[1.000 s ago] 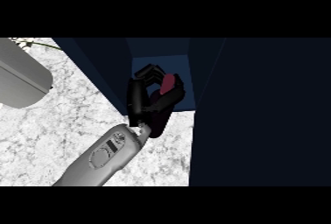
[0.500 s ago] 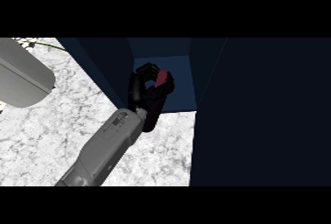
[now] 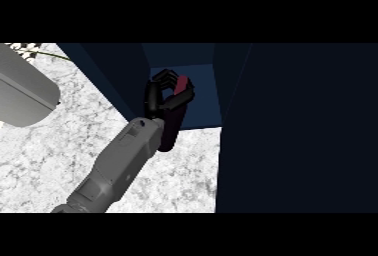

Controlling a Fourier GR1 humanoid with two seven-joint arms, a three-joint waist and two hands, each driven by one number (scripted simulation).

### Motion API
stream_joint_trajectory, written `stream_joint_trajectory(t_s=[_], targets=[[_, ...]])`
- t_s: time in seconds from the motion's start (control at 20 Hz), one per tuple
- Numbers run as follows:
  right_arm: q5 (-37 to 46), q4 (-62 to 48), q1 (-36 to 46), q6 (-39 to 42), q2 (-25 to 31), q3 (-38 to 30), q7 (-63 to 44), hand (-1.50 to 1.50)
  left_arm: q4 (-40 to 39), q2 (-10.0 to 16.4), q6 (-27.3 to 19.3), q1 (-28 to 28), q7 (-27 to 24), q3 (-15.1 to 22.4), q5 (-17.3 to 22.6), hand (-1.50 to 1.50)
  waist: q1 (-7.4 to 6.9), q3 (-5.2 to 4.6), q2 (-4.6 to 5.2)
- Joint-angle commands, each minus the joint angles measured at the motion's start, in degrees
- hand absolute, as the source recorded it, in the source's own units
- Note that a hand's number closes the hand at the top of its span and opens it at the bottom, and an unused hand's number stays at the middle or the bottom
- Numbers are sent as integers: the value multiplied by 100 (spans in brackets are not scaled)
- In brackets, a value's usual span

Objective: Pick up the wine, place it into the cabinet and close the cabinet

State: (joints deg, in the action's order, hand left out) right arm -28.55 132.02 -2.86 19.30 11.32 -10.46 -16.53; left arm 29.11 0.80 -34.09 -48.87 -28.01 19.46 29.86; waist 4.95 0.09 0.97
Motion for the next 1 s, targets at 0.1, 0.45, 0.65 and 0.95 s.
stream_joint_trajectory(t_s=[0.1,0.45,0.65,0.95], targets=[[-64,36,194,-82,-42,117,-85,-150,-931,-77,155,-49,-636,-17,262,150,137,-28,102],[-49,283,-38,-135,-91,106,-167,-150,-1436,-77,561,-271,-1067,-157,476,150,78,-25,64],[-93,-106,143,24,-29,27,-9,-150,-1701,-77,488,-704,-1096,-284,546,150,122,-22,119],[-24,-221,239,-31,-95,104,-22,-150,-1964,-77,564,-1076,-955,-366,651,150,89,-22,110]])
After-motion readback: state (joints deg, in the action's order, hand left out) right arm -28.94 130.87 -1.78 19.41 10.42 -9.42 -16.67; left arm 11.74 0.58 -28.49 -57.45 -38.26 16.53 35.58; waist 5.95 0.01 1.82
